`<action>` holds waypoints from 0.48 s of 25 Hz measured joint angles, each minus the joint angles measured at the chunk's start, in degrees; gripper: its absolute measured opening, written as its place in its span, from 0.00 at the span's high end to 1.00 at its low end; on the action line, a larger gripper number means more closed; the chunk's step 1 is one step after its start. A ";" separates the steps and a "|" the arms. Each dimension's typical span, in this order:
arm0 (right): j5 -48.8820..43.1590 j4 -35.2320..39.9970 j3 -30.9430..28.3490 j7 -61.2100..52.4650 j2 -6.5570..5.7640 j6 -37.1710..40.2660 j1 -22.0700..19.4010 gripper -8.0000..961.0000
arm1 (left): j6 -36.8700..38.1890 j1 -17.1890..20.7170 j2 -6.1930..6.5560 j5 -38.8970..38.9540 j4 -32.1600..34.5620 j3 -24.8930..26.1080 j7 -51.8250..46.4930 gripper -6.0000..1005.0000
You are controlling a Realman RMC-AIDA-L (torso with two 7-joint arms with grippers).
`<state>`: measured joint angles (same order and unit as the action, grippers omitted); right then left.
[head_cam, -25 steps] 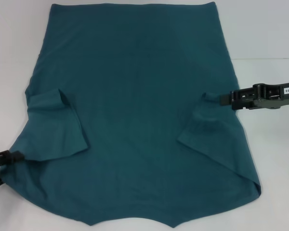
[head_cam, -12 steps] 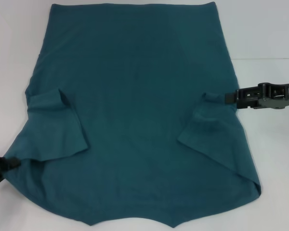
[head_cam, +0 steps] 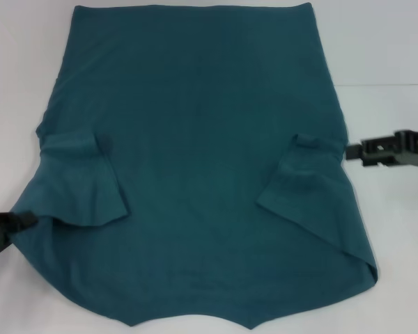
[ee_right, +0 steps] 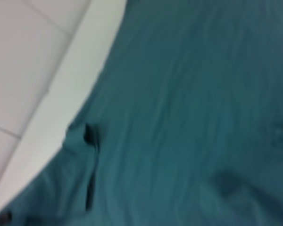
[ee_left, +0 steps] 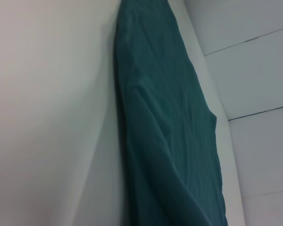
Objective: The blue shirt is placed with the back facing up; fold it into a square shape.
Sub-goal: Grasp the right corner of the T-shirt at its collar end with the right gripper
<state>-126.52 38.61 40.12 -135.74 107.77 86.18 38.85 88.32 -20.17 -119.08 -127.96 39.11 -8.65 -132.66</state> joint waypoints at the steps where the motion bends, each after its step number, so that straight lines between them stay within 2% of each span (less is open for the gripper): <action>1: -1.99 0.00 0.46 -0.99 -1.40 2.78 -0.08 0.34 | -0.09 -0.37 0.08 0.07 0.00 -0.13 -0.22 1.00; 2: -1.99 0.00 0.46 -0.99 -1.40 2.78 -0.08 0.34 | -0.09 -0.37 0.08 0.07 0.00 -0.13 -0.22 1.00; 4: -4.58 0.23 0.32 -2.68 -2.68 5.30 -0.24 0.34 | -0.34 -0.70 0.10 0.08 0.00 -0.34 -0.43 1.00; 7: -8.28 0.60 0.14 -4.32 -3.68 7.67 -0.55 0.34 | -0.70 -1.23 0.10 0.03 0.00 -0.44 -0.48 1.00; 9: -10.65 0.63 0.24 -4.34 -3.77 8.88 -0.71 0.34 | -1.11 -1.51 0.11 -0.20 -0.25 -0.49 -0.52 1.00; 12: -13.68 0.42 0.48 -3.86 -3.25 9.80 -0.83 0.34 | -1.76 -1.81 0.19 -0.31 -0.72 -0.53 -0.58 1.00</action>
<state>-140.20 39.02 40.60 -139.60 104.51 95.98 38.03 86.55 -21.99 -118.89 -128.27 38.39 -9.17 -133.24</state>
